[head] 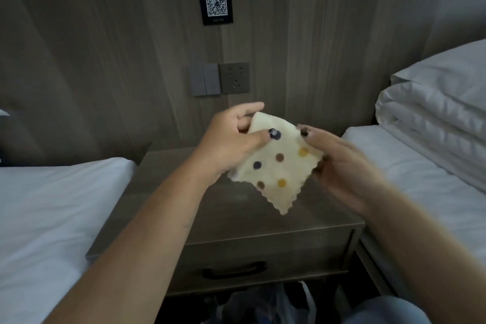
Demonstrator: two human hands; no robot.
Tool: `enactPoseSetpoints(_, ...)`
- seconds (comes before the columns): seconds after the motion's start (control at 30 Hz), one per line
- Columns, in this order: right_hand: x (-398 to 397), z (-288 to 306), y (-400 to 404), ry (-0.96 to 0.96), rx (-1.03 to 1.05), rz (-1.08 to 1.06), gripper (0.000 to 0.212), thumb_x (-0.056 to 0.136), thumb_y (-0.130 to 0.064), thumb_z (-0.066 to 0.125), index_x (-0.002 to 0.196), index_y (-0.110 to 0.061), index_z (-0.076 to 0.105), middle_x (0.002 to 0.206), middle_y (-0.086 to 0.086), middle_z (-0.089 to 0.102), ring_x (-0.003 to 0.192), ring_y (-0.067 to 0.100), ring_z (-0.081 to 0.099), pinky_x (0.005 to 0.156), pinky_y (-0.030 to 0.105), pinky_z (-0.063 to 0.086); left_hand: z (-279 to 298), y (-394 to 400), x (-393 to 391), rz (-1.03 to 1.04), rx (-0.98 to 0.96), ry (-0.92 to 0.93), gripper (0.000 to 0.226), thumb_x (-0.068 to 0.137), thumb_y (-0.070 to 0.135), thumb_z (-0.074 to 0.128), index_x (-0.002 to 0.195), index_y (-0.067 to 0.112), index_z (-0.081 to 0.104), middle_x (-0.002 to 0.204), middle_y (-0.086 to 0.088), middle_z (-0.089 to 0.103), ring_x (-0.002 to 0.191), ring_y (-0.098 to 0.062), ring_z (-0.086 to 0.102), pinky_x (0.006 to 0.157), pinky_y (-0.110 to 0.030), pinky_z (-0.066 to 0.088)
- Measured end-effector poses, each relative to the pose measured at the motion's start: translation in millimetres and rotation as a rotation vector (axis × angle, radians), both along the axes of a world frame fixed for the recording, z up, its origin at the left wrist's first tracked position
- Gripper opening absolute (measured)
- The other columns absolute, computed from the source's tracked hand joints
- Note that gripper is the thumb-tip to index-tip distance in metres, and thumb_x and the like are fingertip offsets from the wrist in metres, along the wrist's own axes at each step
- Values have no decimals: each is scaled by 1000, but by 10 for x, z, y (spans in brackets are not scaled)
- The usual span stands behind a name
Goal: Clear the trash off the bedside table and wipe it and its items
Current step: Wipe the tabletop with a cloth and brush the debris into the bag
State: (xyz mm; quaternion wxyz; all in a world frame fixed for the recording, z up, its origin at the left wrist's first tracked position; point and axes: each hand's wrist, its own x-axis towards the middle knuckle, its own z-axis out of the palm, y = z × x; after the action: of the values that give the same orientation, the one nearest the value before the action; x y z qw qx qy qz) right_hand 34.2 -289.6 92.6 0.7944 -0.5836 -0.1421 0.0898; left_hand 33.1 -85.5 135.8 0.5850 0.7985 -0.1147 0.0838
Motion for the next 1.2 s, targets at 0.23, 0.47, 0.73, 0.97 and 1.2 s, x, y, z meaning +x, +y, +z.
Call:
enactPoseSetpoints(0.23, 2, 228, -41, -294, -655, -173, 12, 68, -21, 85, 76, -26, 77, 78, -10, 74, 73, 6, 71, 62, 15, 54, 77, 25, -88, 24, 184, -131, 29, 77, 11, 80, 96, 32, 73, 83, 17, 75, 73, 3, 67, 69, -22, 56)
enactPoseSetpoints(0.47, 88, 165, -174, -42, -182, 90, 17, 88, -7, 61, 100, -9, 73, 104, 16, 73, 93, 32, 71, 67, 36, 59, -114, 20, -65, 65, -22, -71, 17, 81, 16, 76, 80, 28, 65, 103, 14, 68, 91, -3, 66, 84, -30, 54)
enactPoseSetpoints(0.73, 272, -429, 22, -59, -853, -344, 27, 86, -21, 65, 112, -16, 66, 98, -2, 72, 86, 15, 69, 64, 25, 52, -810, -233, 221, 288, 194, 132, 31, 89, 31, 66, 115, 30, 50, 114, 4, 63, 89, -9, 62, 66, -26, 52)
enactPoseSetpoints(0.97, 89, -983, -30, -721, -1262, -461, 48, 83, 0, 64, 129, -11, 60, 135, 13, 55, 128, 31, 49, 105, 48, 39, -1335, -231, 89, 95, 662, 39, 76, 98, 36, 51, 154, 28, 1, 161, 2, 19, 144, -19, 25, 113, -34, 28)
enactPoseSetpoints(1.2, 178, -1017, -188, -578, -1121, -255, 32, 90, -13, 63, 120, -23, 68, 130, -6, 61, 125, 5, 51, 103, 3, 26, -1414, -162, 75, -50, 838, 58, 69, 102, 48, 32, 154, 30, -10, 162, 12, -5, 137, 2, -9, 107, -22, -4)
